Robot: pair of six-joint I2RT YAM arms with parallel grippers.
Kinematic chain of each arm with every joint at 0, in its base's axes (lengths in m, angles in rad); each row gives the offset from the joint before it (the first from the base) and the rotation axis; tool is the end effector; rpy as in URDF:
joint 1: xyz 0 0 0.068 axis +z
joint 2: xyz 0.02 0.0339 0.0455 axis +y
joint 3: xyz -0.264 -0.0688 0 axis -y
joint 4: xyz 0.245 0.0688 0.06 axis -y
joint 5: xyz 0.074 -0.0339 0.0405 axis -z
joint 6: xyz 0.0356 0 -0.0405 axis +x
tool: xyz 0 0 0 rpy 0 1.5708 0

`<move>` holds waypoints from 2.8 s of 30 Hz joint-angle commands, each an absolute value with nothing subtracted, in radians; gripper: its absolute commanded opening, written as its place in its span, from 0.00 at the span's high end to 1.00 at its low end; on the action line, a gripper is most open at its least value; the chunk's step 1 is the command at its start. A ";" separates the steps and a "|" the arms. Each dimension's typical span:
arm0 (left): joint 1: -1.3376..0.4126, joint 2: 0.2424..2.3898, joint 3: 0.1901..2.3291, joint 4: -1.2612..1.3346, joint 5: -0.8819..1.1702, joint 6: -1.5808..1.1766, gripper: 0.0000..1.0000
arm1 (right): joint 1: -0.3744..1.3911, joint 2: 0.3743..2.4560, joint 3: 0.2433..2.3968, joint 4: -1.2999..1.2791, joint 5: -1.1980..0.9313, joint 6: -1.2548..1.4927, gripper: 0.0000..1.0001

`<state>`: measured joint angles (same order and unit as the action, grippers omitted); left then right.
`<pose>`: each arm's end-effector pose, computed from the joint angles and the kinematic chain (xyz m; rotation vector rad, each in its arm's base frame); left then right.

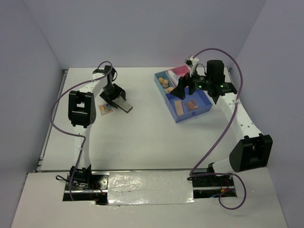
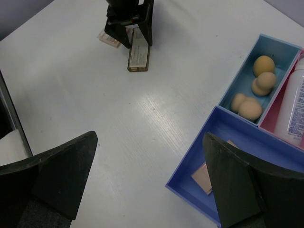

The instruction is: Organize the makeup

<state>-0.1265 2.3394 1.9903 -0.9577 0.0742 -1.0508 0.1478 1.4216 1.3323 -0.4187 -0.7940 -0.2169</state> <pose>0.4786 -0.0635 0.1702 -1.3011 2.6446 -0.3083 0.3094 0.0717 0.3643 -0.8224 1.8220 0.7739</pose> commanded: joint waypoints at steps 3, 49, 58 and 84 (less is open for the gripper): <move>-0.130 2.398 2.023 -1.072 0.038 -1.060 0.22 | 0.146 1.387 1.322 -0.384 -0.801 -0.216 0.00; -0.443 2.091 1.738 0.181 0.741 -0.661 1.00 | 0.046 1.290 1.411 -0.544 -0.798 -0.307 0.35; -0.538 2.278 1.943 0.166 0.718 -0.701 1.00 | -0.038 1.233 1.414 -0.560 -0.828 -0.288 0.82; -0.601 2.310 2.071 -0.206 0.465 -0.534 0.01 | -0.051 1.229 1.390 -0.557 -0.831 -0.281 0.31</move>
